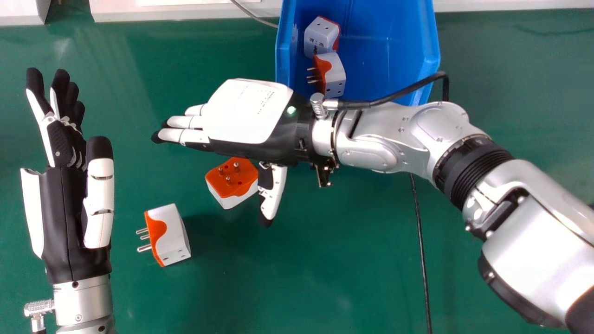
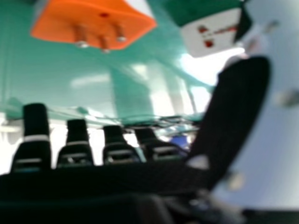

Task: Pick all objects and put in blue box

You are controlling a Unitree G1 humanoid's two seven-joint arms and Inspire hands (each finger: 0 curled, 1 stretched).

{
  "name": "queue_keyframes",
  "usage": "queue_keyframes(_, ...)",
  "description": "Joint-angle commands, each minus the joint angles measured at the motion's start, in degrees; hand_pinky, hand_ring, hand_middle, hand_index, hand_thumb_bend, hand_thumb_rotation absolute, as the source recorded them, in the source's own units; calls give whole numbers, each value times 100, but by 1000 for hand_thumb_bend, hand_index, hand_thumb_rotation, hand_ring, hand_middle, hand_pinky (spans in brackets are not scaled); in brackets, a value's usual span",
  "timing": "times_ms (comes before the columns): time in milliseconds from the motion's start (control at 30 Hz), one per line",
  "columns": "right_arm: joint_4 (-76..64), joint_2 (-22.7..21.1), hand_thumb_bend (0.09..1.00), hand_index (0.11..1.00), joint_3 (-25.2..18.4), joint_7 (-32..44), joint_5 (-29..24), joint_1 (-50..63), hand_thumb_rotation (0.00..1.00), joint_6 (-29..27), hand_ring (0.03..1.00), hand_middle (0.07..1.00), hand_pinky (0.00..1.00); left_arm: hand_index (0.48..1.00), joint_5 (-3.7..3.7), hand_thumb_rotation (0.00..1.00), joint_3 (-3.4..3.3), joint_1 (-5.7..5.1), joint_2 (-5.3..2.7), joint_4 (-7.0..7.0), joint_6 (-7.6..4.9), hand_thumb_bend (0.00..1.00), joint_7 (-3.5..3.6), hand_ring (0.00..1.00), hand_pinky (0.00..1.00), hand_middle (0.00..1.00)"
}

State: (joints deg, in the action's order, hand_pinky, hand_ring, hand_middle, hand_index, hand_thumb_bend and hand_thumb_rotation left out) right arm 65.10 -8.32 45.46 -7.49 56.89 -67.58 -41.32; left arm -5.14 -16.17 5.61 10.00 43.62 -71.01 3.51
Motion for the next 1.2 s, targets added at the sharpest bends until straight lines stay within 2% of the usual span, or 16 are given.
queue_keyframes(0,-112,-27,1000,986,20,36,16,-291,357,47,947,983,779,972,-27,864,-1,33,53,-42,-132,357,12,1000,1000,1000)
queue_keyframes(100,-125,-19,1000,991,31,16,-6,-266,347,81,956,988,778,973,-1,861,8,43,38,-35,-122,354,5,1000,1000,1000)
queue_keyframes(300,-57,61,1000,992,116,-64,26,-160,339,174,960,991,769,974,-26,857,0,3,69,-104,-126,351,13,1000,1000,1000)
queue_keyframes(567,43,128,1000,992,248,-154,72,-27,323,320,957,993,774,974,68,856,-24,13,49,-87,-144,348,-41,1000,1000,1000)
queue_keyframes(767,177,234,1000,991,378,-396,203,66,322,497,943,991,756,974,70,856,-32,10,53,-85,-153,351,-48,1000,1000,1000)
queue_keyframes(1000,371,333,1000,986,540,-714,284,229,339,764,926,983,728,976,-10,857,-4,6,33,-91,-132,353,-24,1000,1000,1000)
queue_keyframes(1167,465,378,1000,987,610,-825,341,246,346,885,924,980,725,977,-40,859,8,12,32,-87,-127,340,-6,1000,1000,1000)
